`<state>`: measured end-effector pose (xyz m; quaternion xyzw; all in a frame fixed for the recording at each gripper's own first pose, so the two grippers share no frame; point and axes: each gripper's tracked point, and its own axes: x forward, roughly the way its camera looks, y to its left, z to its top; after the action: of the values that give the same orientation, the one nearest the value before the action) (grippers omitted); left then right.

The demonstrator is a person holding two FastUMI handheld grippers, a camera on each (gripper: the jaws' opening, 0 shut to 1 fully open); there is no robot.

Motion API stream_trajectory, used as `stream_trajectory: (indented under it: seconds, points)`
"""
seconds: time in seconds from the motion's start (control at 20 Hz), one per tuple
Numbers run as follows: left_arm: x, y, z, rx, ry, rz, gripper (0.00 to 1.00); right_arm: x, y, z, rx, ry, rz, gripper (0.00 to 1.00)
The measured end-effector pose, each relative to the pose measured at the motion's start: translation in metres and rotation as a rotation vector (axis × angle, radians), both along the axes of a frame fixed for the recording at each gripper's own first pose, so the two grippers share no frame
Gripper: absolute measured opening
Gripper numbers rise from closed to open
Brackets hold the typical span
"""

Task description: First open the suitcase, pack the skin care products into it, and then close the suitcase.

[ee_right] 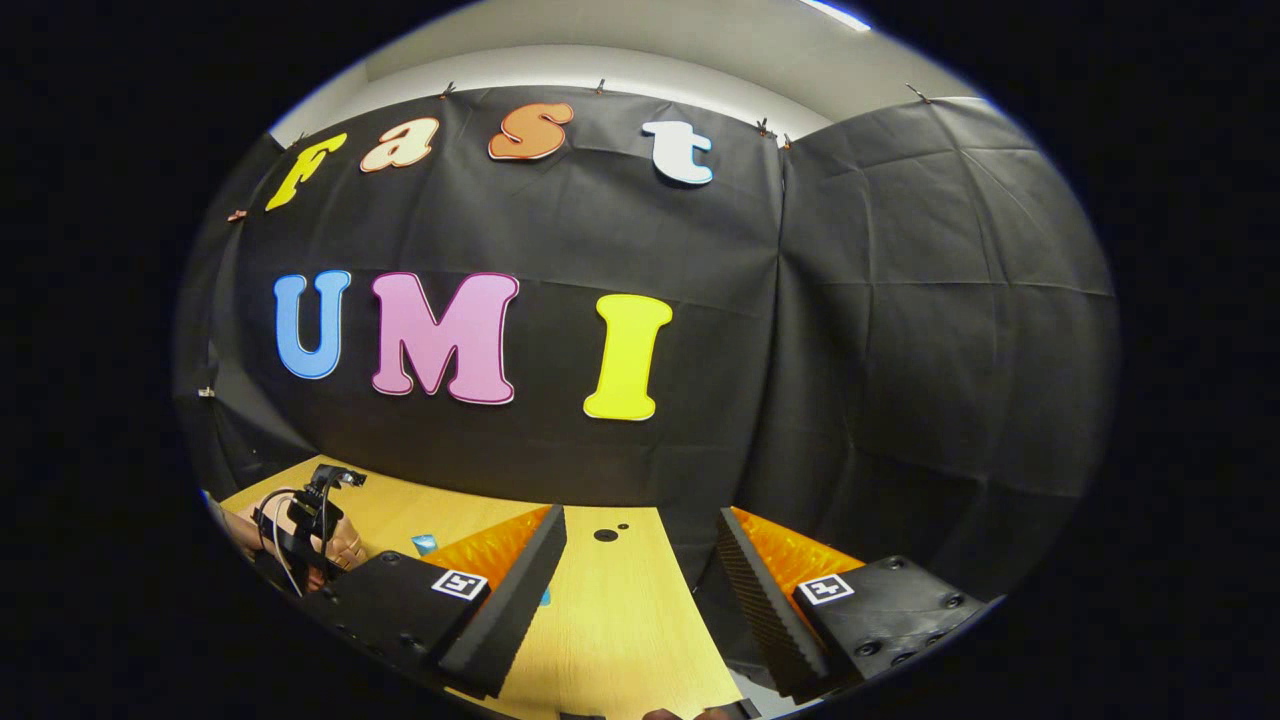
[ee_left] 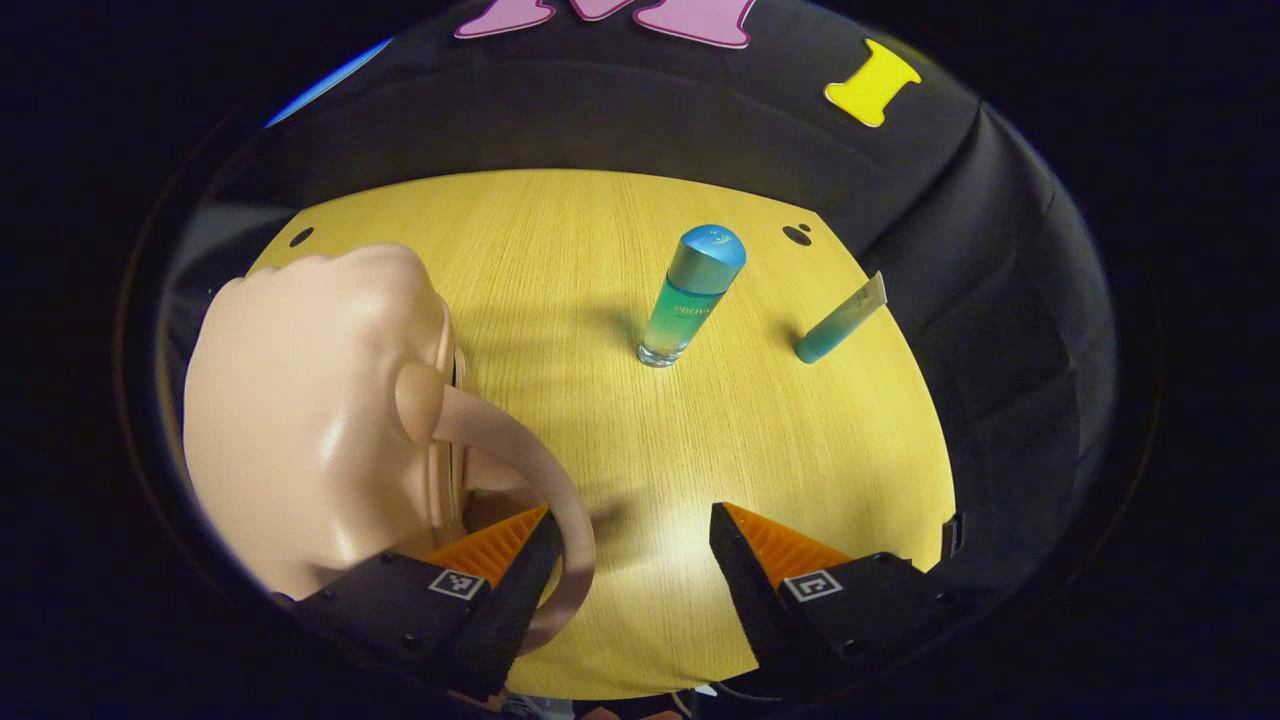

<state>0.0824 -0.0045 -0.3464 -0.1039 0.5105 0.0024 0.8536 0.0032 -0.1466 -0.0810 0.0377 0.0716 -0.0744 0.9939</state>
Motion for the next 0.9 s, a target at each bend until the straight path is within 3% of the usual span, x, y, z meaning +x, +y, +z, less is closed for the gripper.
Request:
stream_trajectory:
  seconds: [0.1, 0.2, 0.3, 0.4, 0.65, 0.9]
  points:
    - [0.002, 0.0, -0.005, -0.004, 0.008, -0.008, 0.93, 0.003, 0.003, -0.001, -0.005, 0.005, 0.005, 0.96]
    - [0.006, 0.008, -0.013, 0.015, 0.014, -0.006, 0.81, 0.005, 0.007, -0.001, -0.012, 0.007, 0.009, 0.96]
    - [0.0, 0.022, -0.022, 0.047, 0.07, -0.027, 0.6, 0.007, 0.012, -0.002, -0.02, 0.012, 0.019, 0.96]
    - [-0.006, 0.021, -0.025, -0.032, 0.116, 0.001, 0.19, 0.008, 0.017, -0.004, -0.027, 0.019, 0.032, 0.96]
    - [-0.007, 0.018, -0.001, -0.045, 0.088, -0.086, 0.12, 0.013, 0.028, 0.0, -0.045, 0.01, 0.057, 0.96]
    - [-0.012, 0.032, 0.067, -0.125, 0.035, -0.049, 0.11, 0.017, 0.039, 0.002, -0.052, 0.001, 0.084, 0.96]
